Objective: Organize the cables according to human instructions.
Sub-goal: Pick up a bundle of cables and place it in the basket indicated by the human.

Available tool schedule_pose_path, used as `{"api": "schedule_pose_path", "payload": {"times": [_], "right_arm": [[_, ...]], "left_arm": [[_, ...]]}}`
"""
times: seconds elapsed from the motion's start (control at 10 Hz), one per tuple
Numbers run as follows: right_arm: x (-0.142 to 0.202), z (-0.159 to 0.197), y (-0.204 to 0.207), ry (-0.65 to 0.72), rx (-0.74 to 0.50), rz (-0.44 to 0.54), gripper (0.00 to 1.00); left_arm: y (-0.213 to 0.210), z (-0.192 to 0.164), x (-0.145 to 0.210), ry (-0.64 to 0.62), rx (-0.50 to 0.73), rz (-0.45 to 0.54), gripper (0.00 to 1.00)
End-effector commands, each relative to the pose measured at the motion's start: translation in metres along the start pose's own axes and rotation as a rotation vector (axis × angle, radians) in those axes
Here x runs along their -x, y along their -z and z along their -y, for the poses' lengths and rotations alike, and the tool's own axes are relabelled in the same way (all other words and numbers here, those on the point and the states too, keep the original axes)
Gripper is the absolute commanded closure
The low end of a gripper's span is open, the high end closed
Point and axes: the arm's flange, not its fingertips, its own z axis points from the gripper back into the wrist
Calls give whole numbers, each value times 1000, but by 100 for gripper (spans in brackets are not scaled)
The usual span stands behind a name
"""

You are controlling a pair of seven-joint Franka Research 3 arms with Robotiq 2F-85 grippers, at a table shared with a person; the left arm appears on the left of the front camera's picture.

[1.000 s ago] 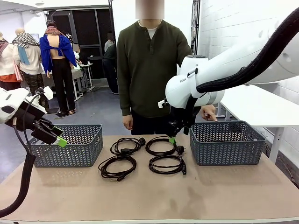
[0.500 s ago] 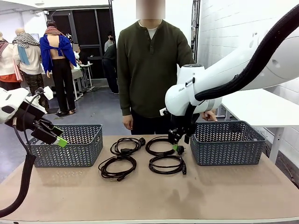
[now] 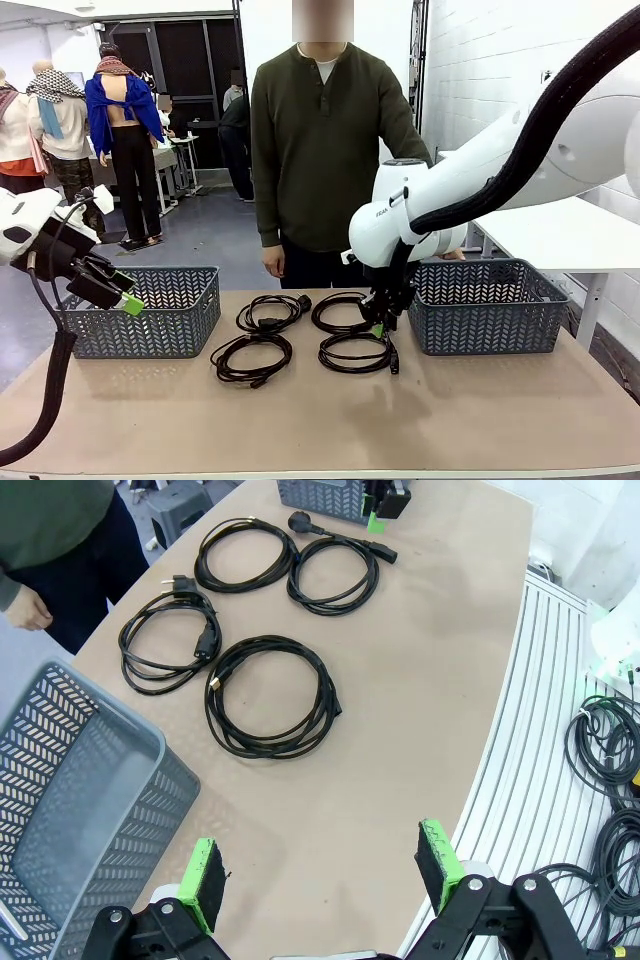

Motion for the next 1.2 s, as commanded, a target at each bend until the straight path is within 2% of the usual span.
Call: {"api": "schedule_pose_path", "payload": {"times": [0.0, 1.1], "right_arm": [[-9, 2, 6, 44, 51, 6, 59], [-24, 24, 46, 135, 17, -5, 59]], "left_arm": [[0, -4, 2, 14, 14, 15, 0], [0, -4, 2, 14, 14, 15, 0]]}}
